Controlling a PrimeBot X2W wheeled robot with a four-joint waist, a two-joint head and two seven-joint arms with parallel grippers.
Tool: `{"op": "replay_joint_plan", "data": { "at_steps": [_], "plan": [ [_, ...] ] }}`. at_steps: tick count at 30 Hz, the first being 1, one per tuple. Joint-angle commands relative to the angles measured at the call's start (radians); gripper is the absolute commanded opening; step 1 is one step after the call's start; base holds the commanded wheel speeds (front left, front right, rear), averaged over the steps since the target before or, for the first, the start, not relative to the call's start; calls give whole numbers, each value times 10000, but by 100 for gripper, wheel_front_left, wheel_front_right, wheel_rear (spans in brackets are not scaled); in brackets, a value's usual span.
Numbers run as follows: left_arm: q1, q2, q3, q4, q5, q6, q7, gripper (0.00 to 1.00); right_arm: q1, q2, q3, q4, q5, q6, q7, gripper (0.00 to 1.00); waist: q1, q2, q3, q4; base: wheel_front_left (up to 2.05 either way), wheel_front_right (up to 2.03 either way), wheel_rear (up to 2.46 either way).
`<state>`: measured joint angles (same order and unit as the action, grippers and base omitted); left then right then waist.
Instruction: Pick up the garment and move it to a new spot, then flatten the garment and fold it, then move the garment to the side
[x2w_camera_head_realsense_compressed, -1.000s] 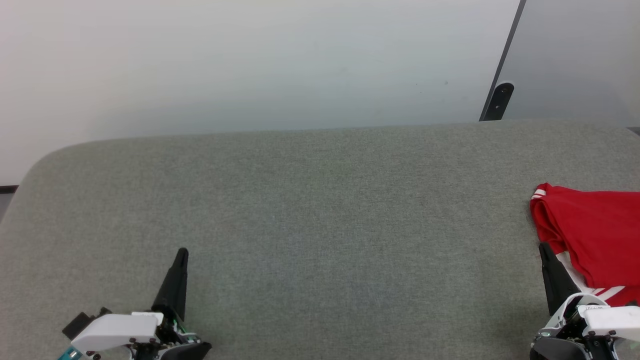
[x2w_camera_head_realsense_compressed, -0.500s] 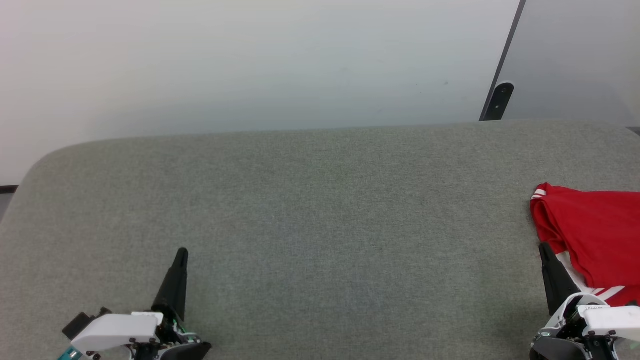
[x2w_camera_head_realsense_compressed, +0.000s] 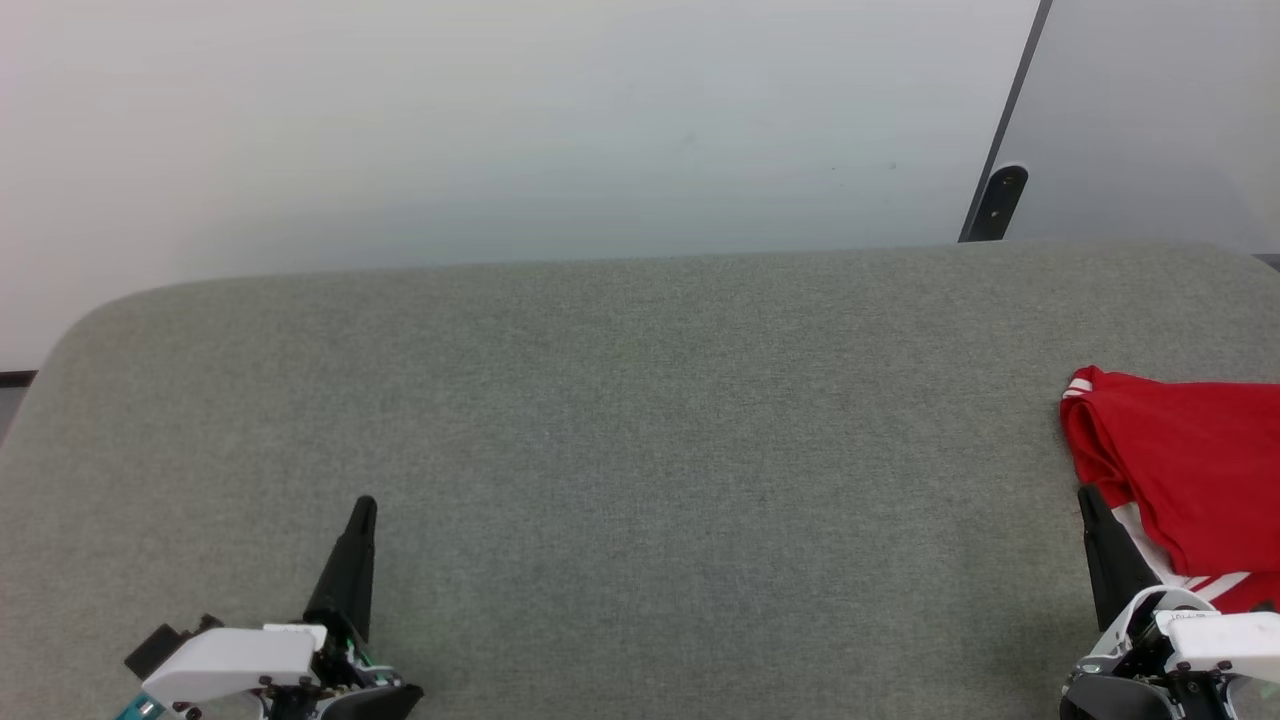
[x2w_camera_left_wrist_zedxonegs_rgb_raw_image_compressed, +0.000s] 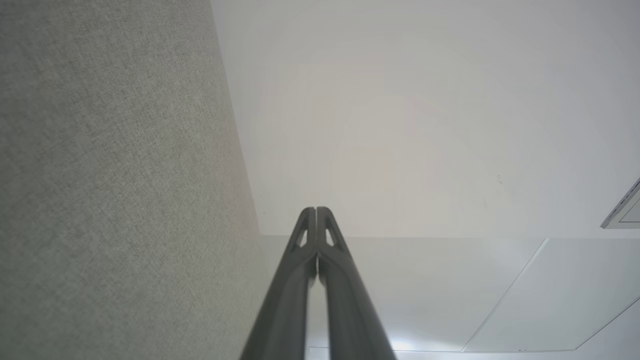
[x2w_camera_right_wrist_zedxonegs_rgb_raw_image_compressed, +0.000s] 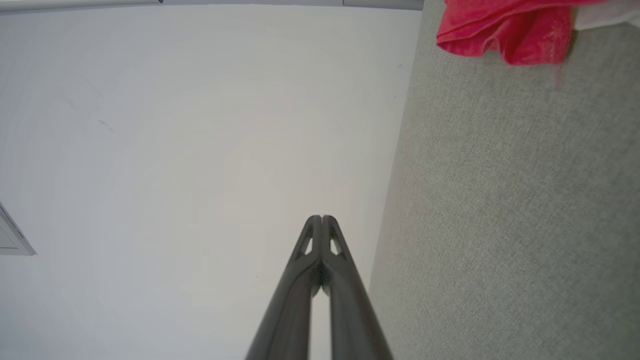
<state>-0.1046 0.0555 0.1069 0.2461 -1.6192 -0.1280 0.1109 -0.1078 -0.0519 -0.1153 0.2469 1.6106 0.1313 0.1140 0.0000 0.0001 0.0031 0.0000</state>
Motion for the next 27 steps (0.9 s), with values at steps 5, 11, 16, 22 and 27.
{"op": "replay_joint_plan", "data": {
  "at_steps": [5, 11, 16, 22, 27],
  "plan": [
    [-108, -18, 33, 14, 36, -64, 5, 0, -42, 33, 28, 3, 45, -10, -21, 0, 0, -1, 0, 0, 0, 0, 0],
    [-108, -22, 40, 14, 41, -64, 12, 0, -42, 33, 29, 3, 45, -10, -21, 0, 0, -1, 0, 0, 0, 0, 0],
    [-109, -24, 45, 14, 41, -64, 18, 0, -42, 34, 29, 3, 45, -10, -20, 0, 0, -1, 0, 0, 0, 0, 0],
    [-110, -27, 49, 15, 47, -64, 23, 0, -42, 34, 29, 3, 45, -10, -20, 0, 0, -1, 0, 0, 0, 0, 0],
    [-110, -30, 54, 15, 53, -64, 28, 0, -42, 34, 29, 3, 45, -10, -22, 0, 0, -1, 0, 0, 0, 0, 0]
  ]
}}
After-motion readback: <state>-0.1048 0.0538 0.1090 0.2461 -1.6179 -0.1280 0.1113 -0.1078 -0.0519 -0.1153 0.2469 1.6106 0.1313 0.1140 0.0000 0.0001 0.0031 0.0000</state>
